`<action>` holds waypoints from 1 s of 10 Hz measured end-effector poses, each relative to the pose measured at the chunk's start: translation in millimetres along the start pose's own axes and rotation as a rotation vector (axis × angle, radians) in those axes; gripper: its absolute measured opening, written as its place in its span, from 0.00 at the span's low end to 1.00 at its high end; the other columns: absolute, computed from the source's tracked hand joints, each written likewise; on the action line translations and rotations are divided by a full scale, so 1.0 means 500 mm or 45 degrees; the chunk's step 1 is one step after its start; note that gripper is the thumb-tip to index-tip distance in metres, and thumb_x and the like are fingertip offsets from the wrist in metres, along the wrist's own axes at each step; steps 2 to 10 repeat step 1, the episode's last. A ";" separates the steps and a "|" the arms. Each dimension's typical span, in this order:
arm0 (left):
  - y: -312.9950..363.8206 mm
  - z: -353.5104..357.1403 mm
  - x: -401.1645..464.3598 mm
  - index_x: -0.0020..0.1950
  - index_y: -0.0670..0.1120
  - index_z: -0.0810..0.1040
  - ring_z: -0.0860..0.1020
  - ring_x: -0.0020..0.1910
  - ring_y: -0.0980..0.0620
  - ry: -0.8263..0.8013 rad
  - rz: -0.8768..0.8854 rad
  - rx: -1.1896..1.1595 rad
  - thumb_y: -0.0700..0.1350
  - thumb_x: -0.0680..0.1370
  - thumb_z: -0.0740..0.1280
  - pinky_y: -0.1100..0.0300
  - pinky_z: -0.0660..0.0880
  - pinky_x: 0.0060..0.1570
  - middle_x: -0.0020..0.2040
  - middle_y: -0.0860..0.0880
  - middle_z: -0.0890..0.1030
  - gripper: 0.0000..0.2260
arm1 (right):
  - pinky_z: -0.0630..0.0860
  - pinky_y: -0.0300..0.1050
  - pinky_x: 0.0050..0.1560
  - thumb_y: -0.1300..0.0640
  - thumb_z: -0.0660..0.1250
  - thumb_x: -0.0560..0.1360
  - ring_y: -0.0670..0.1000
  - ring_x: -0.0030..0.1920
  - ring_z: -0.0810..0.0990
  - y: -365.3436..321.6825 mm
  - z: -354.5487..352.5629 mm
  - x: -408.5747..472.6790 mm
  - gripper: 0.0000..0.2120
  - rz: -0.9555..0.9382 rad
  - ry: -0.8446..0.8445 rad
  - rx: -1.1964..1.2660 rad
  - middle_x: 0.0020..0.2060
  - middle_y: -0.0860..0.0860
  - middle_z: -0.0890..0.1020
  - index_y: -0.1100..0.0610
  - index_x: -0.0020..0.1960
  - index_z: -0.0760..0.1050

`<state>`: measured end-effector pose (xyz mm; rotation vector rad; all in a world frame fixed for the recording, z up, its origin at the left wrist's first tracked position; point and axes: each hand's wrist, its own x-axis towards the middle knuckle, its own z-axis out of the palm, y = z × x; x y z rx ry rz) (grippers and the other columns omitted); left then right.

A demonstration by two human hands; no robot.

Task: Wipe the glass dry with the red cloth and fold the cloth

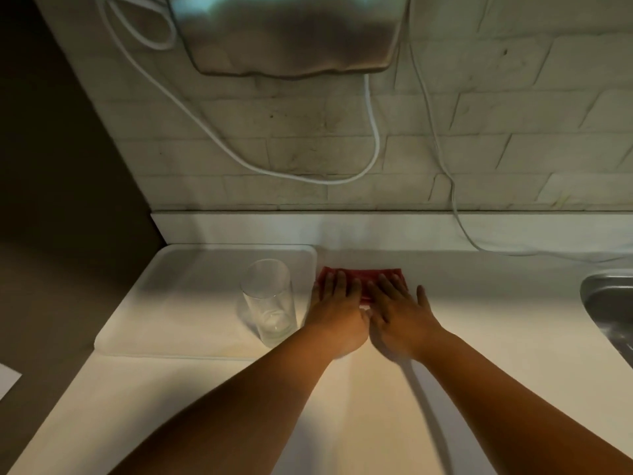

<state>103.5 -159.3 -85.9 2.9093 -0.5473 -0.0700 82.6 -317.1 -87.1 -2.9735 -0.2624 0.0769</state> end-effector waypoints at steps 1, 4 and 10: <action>-0.006 -0.023 -0.048 0.79 0.47 0.64 0.60 0.81 0.39 0.122 0.075 -0.236 0.51 0.81 0.62 0.46 0.59 0.79 0.80 0.42 0.66 0.26 | 0.60 0.62 0.73 0.45 0.57 0.78 0.57 0.77 0.58 -0.008 -0.031 -0.013 0.27 -0.117 0.113 0.136 0.76 0.50 0.66 0.47 0.77 0.63; -0.006 -0.023 -0.048 0.79 0.47 0.64 0.60 0.81 0.39 0.122 0.075 -0.236 0.51 0.81 0.62 0.46 0.59 0.79 0.80 0.42 0.66 0.26 | 0.60 0.62 0.73 0.45 0.57 0.78 0.57 0.77 0.58 -0.008 -0.031 -0.013 0.27 -0.117 0.113 0.136 0.76 0.50 0.66 0.47 0.77 0.63; -0.006 -0.023 -0.048 0.79 0.47 0.64 0.60 0.81 0.39 0.122 0.075 -0.236 0.51 0.81 0.62 0.46 0.59 0.79 0.80 0.42 0.66 0.26 | 0.60 0.62 0.73 0.45 0.57 0.78 0.57 0.77 0.58 -0.008 -0.031 -0.013 0.27 -0.117 0.113 0.136 0.76 0.50 0.66 0.47 0.77 0.63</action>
